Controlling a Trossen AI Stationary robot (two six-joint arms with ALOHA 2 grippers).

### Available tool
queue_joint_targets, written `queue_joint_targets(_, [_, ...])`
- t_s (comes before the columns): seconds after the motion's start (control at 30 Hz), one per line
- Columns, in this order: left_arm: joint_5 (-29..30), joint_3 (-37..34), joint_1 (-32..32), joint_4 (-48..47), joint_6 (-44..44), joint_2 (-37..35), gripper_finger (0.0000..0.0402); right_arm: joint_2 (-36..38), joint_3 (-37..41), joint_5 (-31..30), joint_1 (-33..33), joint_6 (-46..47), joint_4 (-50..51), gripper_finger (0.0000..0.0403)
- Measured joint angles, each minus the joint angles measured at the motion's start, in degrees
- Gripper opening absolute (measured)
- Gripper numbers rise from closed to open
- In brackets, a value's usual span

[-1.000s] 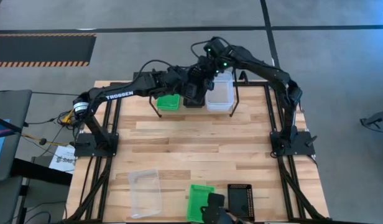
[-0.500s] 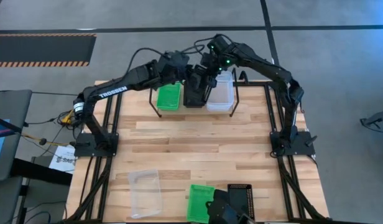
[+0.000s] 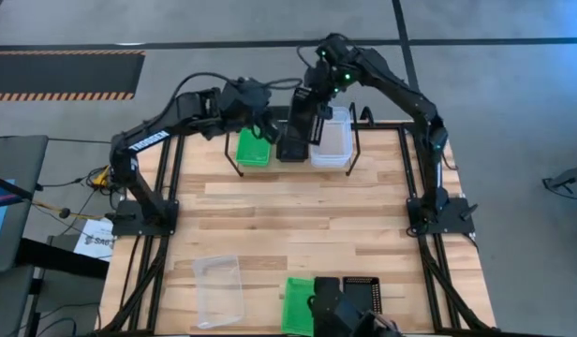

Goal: Stack baskets on shelf by color
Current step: Stack the top black bin into the black bin on the shelf

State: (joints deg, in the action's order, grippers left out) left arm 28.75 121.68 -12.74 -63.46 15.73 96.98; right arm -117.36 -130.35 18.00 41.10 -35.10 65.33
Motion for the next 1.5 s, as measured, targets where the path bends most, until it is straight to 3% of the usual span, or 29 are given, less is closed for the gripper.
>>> queue_joint_targets(0.1, [0.00,-0.08,1.77,-1.98,0.02,0.12,0.0139,-4.12,-4.76,2.42,-0.18,-0.76,3.24,0.0001])
queue_joint_targets(0.73, [0.15,-0.13,4.04,-6.17,2.79,0.10,0.0139,-11.00,-3.76,0.85,-6.11,-0.05,3.82,0.0000])
queue_joint_targets(0.97, [0.10,-0.13,4.06,-6.84,3.07,0.10,0.0139,-13.46,-3.51,-3.03,-5.32,-0.98,3.58,0.0000])
queue_joint_targets(1.5, [0.12,-0.15,4.05,-6.74,3.29,0.10,0.0139,-13.29,-3.38,-3.11,-1.44,-2.63,1.08,0.0000])
